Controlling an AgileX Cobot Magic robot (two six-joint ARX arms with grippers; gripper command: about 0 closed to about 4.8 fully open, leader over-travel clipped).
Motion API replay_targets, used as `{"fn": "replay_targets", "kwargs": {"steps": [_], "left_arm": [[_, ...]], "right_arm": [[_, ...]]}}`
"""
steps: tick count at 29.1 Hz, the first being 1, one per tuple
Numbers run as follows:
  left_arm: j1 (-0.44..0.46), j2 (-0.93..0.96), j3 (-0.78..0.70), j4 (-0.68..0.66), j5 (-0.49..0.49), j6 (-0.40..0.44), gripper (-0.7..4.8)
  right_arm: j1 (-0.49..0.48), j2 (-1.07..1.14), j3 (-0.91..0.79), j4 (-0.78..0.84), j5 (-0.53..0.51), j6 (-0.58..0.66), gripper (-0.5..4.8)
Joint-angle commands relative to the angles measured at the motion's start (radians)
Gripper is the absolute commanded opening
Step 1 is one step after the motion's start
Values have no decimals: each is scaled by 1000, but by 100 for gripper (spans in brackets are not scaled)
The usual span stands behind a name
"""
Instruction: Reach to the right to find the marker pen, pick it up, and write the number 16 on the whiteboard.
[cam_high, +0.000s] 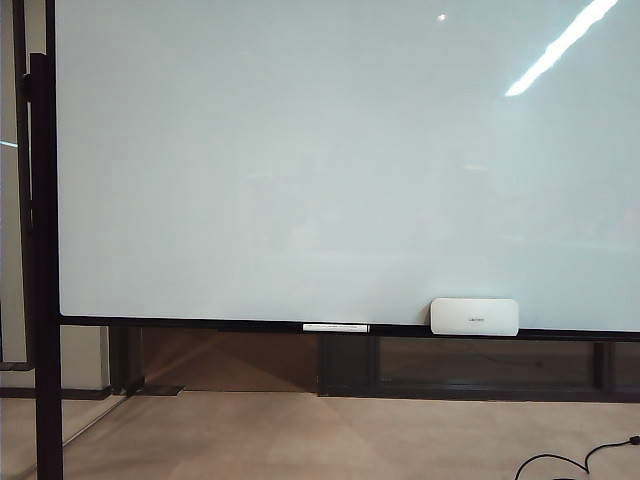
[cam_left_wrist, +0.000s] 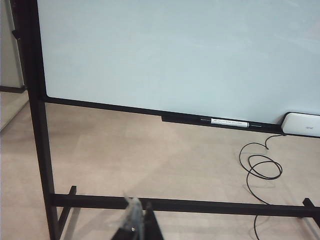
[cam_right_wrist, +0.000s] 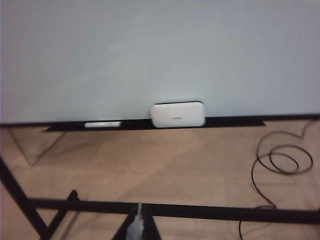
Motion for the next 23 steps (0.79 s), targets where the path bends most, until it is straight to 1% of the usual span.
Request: {"fn": "replay_targets", "kwargs": {"steps": [1,6,12,17,19,23], "left_arm": [[0,1,3,6,69,-7,-5],[0,1,3,6,140,-26,-5],[0,1,3,31,266,-26,-5],[-1,1,3,86,349,-78,-5],[-6,2,3,106,369,-99,-5],[-43,7,3,150,364,-145,-5]], "right_arm": [[1,1,5,36,26,47,0],[1,1,5,105,25,36,-1],[2,1,18,150,52,36,-1],[3,1,71,145,75,40,-1],[3,2,93,145,88,46,-1],[3,20,140,151,143,93,-1]]}}
